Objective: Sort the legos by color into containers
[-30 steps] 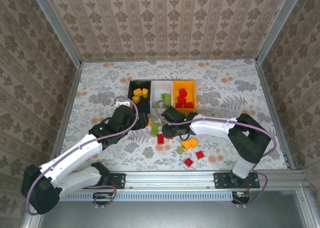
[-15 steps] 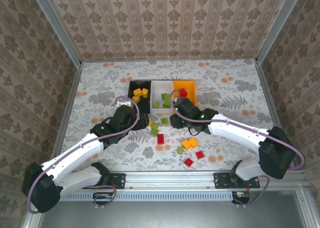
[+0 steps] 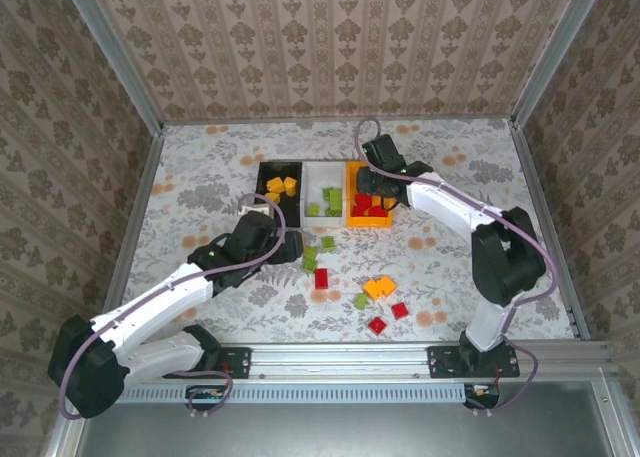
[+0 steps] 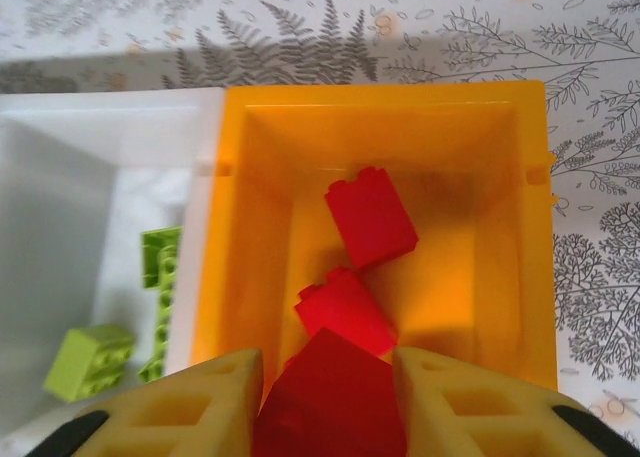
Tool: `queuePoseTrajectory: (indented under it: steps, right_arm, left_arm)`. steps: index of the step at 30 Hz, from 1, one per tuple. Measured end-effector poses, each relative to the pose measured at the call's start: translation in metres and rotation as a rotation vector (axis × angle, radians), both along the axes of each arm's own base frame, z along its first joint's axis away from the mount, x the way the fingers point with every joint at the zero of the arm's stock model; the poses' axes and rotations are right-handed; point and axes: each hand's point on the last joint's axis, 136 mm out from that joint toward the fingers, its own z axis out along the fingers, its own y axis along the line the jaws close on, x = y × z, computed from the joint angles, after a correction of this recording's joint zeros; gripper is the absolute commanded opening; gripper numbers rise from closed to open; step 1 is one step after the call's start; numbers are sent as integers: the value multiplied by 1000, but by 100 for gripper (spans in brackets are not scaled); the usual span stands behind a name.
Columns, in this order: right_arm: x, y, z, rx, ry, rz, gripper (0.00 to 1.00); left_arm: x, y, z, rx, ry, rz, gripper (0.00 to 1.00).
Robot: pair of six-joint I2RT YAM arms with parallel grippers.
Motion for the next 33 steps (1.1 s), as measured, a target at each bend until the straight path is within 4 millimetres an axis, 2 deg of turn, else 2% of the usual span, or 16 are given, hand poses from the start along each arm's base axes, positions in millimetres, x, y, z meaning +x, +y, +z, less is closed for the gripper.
queuePoseTrajectory:
  steps: [2, 4, 8, 12, 17, 21, 26, 30, 33]
  right_arm:
    - [4, -1, -6, -13, 16, -1, 57]
    - [5, -1, -4, -14, 14, 1, 68]
    - [8, 0, 8, -6, -11, 6, 81]
    - [-2, -5, 24, 7, -38, 4, 83]
    - [-38, -25, 39, 42, -66, -24, 84]
    - [-66, -48, 32, 65, -56, -64, 85]
    - [-96, -87, 19, 96, -40, -154, 85]
    - [-111, -110, 20, 123, -57, -213, 85]
    - [-118, -120, 21, 145, -67, -241, 85]
  left_arm:
    - [-3, -5, -3, 8, 10, -25, 100]
    - [-7, -10, -6, 20, 17, -56, 100]
    - [-12, -28, -9, 48, 32, -132, 100]
    - [-15, -54, -9, 63, 40, -238, 100]
    - [-24, -113, -11, 97, 57, -469, 99]
    - [-37, -161, -21, 124, 63, -656, 97]
    - [-59, -212, -36, 185, 49, -875, 89]
    - [-64, -238, -46, 231, 29, -967, 87]
    - [-66, -248, -55, 260, 34, -1011, 85]
